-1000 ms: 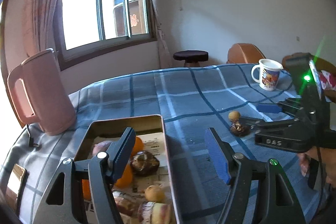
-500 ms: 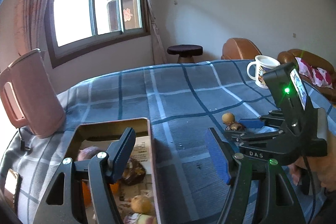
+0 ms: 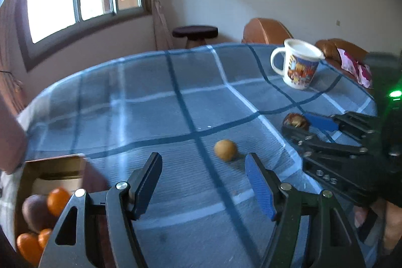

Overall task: Organize fruits
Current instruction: 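Grasp the dark mangosteen with the right tool while the left tool grasps the small tan fruit, then lift and carry the mangosteen and tan fruit toward the tin with both tools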

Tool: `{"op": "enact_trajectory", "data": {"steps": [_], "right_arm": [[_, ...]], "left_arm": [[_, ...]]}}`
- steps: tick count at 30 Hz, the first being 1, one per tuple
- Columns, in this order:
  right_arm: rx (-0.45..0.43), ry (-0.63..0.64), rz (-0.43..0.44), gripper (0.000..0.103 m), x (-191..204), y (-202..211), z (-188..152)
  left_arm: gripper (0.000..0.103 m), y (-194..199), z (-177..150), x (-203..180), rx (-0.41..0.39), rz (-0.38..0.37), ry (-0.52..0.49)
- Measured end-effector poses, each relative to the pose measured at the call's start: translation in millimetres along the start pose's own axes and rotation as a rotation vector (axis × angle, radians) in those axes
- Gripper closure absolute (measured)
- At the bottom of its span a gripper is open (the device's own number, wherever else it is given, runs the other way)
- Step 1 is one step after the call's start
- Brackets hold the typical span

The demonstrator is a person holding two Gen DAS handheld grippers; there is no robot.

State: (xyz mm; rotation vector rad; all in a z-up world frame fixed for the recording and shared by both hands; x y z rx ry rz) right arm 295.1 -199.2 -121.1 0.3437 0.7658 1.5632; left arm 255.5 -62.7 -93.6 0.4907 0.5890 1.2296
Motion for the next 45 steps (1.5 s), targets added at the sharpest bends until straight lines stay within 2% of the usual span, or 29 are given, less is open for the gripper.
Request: {"op": "enact_trajectory", "data": {"steps": [7, 8, 10, 12, 14, 17, 21, 32, 45], "right_arm": [[-0.007, -0.035, 0.012, 0.061, -11, 0, 1], [-0.008, -0.037, 0.015, 0.061, -12, 0, 1], [-0.011, -0.036, 0.021, 0.061, -11, 1, 1], [-0.013, -0.033, 0.027, 0.062, -10, 2, 0], [-0.015, -0.038, 0.033, 0.062, -10, 2, 0], [-0.019, -0.042, 0.041, 0.061, -10, 3, 0], [-0.051, -0.046, 0.047, 0.061, -10, 10, 2], [-0.150, -0.055, 0.048, 0.061, 0, 36, 4], [-0.208, -0.053, 0.046, 0.061, 15, 55, 4]], "left_arm": [[0.034, -45, 3, -3, 0.089, -0.041, 0.040], [0.037, -50, 4, -5, 0.097, -0.047, 0.033], [0.056, -58, 5, -6, 0.124, -0.058, 0.030], [0.065, -66, 2, -4, 0.153, -0.069, 0.042], [0.066, -67, 1, -4, 0.157, -0.065, 0.037], [0.073, -66, -1, -4, 0.155, -0.077, 0.038], [0.073, -58, -1, -5, 0.129, -0.101, 0.051], [0.073, -22, 3, -12, -0.011, -0.024, -0.007], [0.073, 5, 1, -9, -0.098, 0.012, -0.014]]}}
Point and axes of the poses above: each gripper's, at about its wrist camera, not at the fingertips, and y roughly against the way its jaws point, x to its left, z to its top, the point moved 7 cm from there along -y, roughly the way its jaws point, and after that the axes turned 14 degrees about -z, right-handed, at the moved point
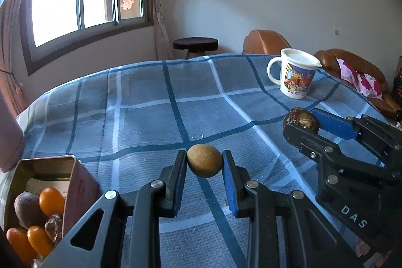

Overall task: Organize fruits
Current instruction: 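Lift and carry the mangosteen and tan fruit toward the tin with both tools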

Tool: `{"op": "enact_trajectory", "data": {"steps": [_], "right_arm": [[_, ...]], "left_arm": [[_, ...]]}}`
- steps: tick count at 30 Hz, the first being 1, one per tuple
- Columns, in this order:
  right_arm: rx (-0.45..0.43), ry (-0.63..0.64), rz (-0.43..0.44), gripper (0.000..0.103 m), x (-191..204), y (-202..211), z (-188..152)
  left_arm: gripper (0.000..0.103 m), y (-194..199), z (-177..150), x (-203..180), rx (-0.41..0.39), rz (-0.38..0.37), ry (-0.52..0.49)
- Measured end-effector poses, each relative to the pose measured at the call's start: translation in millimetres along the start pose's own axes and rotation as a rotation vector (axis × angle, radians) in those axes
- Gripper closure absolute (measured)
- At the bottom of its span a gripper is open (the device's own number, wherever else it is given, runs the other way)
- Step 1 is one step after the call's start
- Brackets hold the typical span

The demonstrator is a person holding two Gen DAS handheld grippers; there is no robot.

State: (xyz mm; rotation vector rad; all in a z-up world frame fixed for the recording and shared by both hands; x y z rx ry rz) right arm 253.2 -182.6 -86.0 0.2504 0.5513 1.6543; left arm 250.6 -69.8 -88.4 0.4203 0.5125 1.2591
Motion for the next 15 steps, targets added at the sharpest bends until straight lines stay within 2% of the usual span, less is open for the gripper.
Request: {"op": "enact_trajectory", "data": {"steps": [15], "right_arm": [[-0.071, -0.006, -0.006, 0.061, 9, 22, 2]], "left_arm": [[0.073, 31, -2, -4, -0.090, 0.042, -0.034]]}}
Point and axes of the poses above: each gripper's, at about its wrist camera, not at the fingertips, and y roughly against the way its jaws point, x to its left, z to its top, the point moved 7 cm from there along -y, roughly the way its jaws point, and after that the axes turned 14 degrees about -z, right-handed, at the moved point
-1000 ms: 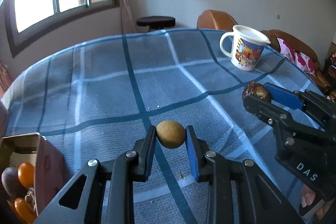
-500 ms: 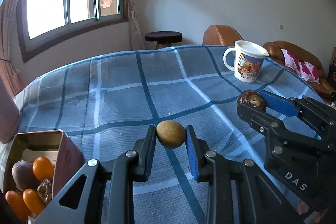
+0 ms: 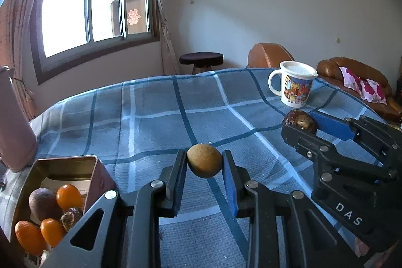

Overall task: Organize fruits
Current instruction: 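Lift and carry the mangosteen and tan fruit toward the tin with both tools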

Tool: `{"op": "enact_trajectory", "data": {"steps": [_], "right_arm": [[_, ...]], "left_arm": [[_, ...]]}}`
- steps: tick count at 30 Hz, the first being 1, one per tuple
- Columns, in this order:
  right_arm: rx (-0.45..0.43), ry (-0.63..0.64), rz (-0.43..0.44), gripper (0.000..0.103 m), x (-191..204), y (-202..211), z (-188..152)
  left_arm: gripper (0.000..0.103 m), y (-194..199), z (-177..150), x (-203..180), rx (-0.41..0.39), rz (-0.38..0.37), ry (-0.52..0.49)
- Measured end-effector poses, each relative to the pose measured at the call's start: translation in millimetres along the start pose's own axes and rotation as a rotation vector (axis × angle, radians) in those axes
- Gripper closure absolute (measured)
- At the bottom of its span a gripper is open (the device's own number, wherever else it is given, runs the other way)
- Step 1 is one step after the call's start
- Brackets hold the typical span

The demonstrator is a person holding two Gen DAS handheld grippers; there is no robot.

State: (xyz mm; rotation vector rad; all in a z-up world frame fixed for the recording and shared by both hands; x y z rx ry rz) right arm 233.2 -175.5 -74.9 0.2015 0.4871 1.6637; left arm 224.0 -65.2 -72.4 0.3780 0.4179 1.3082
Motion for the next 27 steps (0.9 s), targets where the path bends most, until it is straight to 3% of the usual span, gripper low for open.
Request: {"op": "enact_trajectory", "data": {"steps": [27], "right_arm": [[-0.121, -0.033, 0.010, 0.061, 1, 30, 5]], "left_arm": [[0.073, 35, 4, -8, -0.133, 0.042, -0.054]]}}
Point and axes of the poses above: each gripper's, at about its wrist camera, not at the fingertips, and y roughly against the way its jaws point, x to its left, z to its top, the point moved 7 cm from there along -y, roughly the way its jaws point, and after that the axes turned 14 degrees about -z, right-handed, at the moved point
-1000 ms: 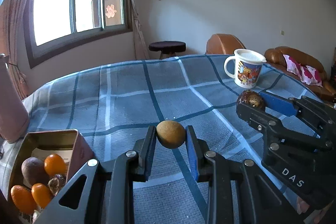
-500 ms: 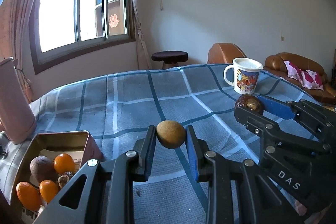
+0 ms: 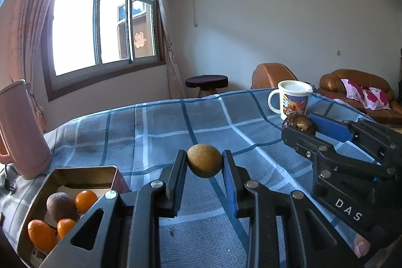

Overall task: Organize fruits
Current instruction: 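Lift and carry the mangosteen and tan fruit toward the tin with both tools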

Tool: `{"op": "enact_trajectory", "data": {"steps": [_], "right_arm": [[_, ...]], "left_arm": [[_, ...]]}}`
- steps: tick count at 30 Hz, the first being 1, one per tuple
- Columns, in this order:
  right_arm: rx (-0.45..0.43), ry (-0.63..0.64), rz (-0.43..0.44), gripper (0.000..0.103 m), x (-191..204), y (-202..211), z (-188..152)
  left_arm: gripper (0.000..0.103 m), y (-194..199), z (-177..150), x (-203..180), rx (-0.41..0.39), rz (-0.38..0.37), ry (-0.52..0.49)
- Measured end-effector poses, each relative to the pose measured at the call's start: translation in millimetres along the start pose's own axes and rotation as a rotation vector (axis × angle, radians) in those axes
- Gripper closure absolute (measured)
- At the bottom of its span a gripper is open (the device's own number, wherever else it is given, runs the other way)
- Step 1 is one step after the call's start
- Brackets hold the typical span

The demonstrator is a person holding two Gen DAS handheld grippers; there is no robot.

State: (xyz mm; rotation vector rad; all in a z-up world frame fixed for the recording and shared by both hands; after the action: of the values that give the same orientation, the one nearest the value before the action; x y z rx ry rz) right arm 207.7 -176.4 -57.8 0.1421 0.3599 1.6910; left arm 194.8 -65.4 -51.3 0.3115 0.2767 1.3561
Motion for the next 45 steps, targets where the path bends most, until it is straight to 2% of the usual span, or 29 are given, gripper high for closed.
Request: {"op": "enact_trajectory", "data": {"steps": [23, 45], "right_arm": [[-0.062, 0.005, 0.022, 0.061, 8, 12, 5], [-0.059, 0.028, 0.043, 0.061, 28, 9, 8]], "left_arm": [[0.073, 21, 2, 4, -0.065, 0.040, -0.019], [0.073, 37, -5, 25, -0.053, 0.077, 0.016]]}}
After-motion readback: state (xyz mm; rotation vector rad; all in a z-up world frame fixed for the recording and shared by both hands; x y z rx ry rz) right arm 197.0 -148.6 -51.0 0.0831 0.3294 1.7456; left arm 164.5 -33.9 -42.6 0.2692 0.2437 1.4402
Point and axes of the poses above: each gripper's, at about its wrist camera, not at the fingertips, and y roughly against the way its jaws point, x to its left, z to its top, the point moved 7 cm from there along -y, roughly the way its jaws point, and after that the axes turned 14 degrees about -z, right-handed, at the moved point
